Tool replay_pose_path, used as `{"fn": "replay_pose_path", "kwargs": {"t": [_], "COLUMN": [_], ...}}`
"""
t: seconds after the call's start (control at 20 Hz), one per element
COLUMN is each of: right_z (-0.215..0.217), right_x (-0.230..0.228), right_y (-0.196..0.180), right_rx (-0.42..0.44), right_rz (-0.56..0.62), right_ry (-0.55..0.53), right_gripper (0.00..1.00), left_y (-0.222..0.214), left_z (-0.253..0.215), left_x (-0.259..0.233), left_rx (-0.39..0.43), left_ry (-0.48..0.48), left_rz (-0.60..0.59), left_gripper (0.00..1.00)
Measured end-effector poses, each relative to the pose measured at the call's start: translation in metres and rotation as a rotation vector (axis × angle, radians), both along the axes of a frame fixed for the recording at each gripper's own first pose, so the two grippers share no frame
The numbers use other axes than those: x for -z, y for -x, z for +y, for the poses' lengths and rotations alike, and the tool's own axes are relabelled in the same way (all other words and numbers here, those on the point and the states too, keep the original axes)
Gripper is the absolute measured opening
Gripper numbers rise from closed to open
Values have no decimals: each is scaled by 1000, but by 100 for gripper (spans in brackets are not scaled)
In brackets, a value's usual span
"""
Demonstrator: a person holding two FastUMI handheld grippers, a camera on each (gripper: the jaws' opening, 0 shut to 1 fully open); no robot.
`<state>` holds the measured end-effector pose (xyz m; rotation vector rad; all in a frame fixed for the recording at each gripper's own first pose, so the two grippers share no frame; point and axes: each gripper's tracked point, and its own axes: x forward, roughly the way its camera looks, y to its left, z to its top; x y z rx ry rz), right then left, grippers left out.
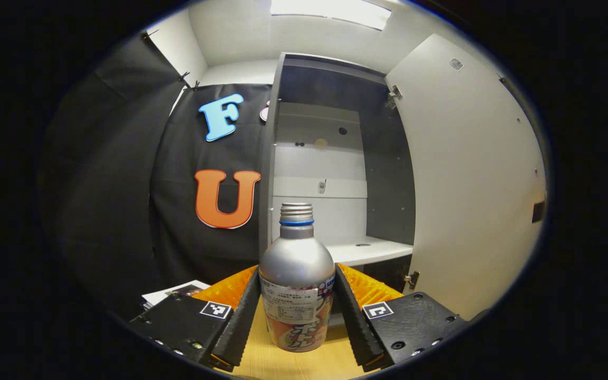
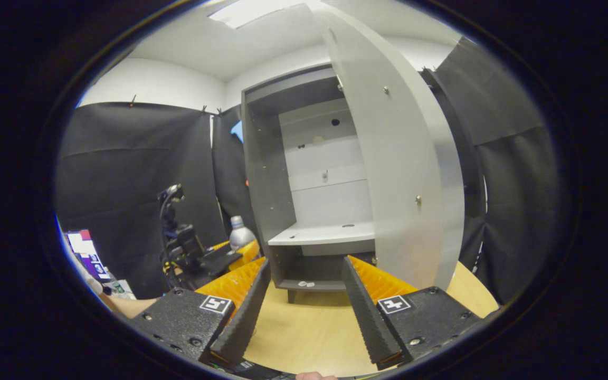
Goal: Open the cabinet door with the right hand, grasp the bottle in the cabinet with the left hand and place it on the coaster, then close the cabinet door with the right hand.
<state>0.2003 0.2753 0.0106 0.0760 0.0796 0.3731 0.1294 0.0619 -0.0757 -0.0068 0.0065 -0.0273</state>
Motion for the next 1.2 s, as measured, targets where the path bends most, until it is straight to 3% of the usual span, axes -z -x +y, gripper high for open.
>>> {"fn": "replay_pose_path", "kwargs": {"t": [0.2,0.45,0.85,1.2], "right_z": [7,18,40,43], "right_x": [-1,15,16,15], "right_y": [-2,1,8,8], "right_rx": [-26,-45,-30,5], "right_rz": [16,62,67,62], "right_ry": [3,25,64,69], "right_gripper": [86,87,87,86], "left_y": [34,61,91,100], "left_z": [37,62,82,91], "left_x": [55,107,167,190], "left_rx": [-127,-230,-280,-308], "left_ry": [-1,26,-9,-11], "left_rz": [52,92,151,161], "left_gripper": [76,75,75,75]}}
